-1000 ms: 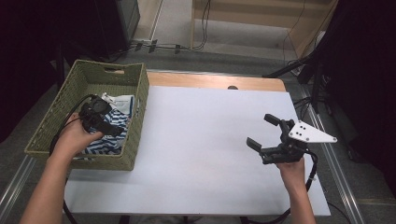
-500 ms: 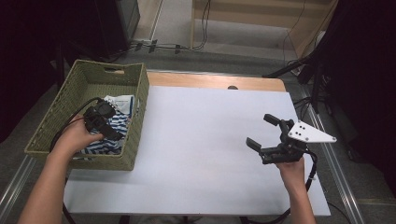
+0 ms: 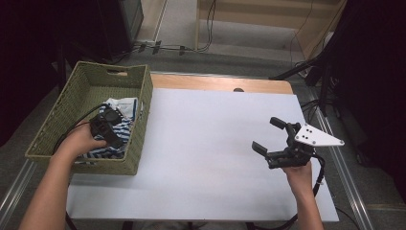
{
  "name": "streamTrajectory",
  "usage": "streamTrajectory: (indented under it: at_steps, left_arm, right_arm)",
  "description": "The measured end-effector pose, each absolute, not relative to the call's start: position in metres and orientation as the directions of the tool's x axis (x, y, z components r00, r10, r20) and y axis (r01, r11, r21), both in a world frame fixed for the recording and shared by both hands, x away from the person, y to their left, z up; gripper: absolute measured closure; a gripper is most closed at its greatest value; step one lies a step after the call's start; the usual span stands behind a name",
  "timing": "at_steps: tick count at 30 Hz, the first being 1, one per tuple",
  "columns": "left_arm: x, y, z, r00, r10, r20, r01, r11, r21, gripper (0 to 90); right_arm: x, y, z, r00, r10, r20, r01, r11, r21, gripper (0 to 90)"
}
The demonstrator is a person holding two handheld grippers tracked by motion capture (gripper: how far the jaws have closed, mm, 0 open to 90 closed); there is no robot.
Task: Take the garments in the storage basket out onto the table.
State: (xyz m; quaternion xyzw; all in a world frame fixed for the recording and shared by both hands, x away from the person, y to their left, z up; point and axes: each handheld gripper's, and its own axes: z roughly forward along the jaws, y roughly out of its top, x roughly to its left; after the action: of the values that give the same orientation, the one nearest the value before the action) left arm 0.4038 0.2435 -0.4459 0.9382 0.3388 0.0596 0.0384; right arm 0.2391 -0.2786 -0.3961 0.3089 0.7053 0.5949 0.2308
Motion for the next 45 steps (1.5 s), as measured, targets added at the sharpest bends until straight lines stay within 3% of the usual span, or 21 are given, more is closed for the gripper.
streamTrajectory:
  at_steps: [7,20,25,28,30,32,34,39,45]
  left_arm:
    - [0.406,0.242,-0.456,0.773,0.632,0.054,0.629,-0.775,0.060,16.7]
    - [0.412,0.245,-0.459,0.769,0.639,0.014,0.638,-0.768,0.050,26.3]
    - [0.413,0.248,-0.457,0.764,0.646,-0.005,0.645,-0.762,0.057,39.9]
    - [0.413,0.246,-0.456,0.762,0.647,0.003,0.646,-0.761,0.053,43.5]
    - [0.411,0.243,-0.454,0.769,0.639,0.019,0.638,-0.768,0.050,49.3]
    - [0.410,0.240,-0.453,0.780,0.626,0.019,0.624,-0.780,0.046,60.6]
    - [0.408,0.237,-0.453,0.783,0.622,0.020,0.621,-0.783,0.037,62.9]
    - [0.410,0.238,-0.452,0.769,0.638,-0.036,0.639,-0.769,0.030,79.0]
    - [0.412,0.241,-0.449,0.735,0.675,-0.062,0.678,-0.735,0.028,82.2]
  right_arm:
    - [0.239,-0.279,-0.396,-0.703,0.710,0.041,0.158,0.099,0.982,0.0]
    - [0.240,-0.278,-0.397,-0.706,0.707,0.039,0.162,0.107,0.981,0.0]
    - [0.240,-0.276,-0.397,-0.707,0.706,0.041,0.166,0.109,0.980,0.0]
    - [0.240,-0.276,-0.397,-0.707,0.706,0.041,0.165,0.108,0.980,0.0]
    - [0.240,-0.276,-0.397,-0.706,0.707,0.040,0.168,0.112,0.980,0.0]
    - [0.240,-0.276,-0.397,-0.705,0.708,0.040,0.168,0.113,0.979,0.0]
    - [0.240,-0.276,-0.397,-0.706,0.707,0.041,0.168,0.111,0.979,0.0]
    - [0.240,-0.275,-0.397,-0.706,0.707,0.039,0.168,0.113,0.979,0.0]
    - [0.240,-0.276,-0.397,-0.706,0.708,0.039,0.167,0.113,0.979,0.0]
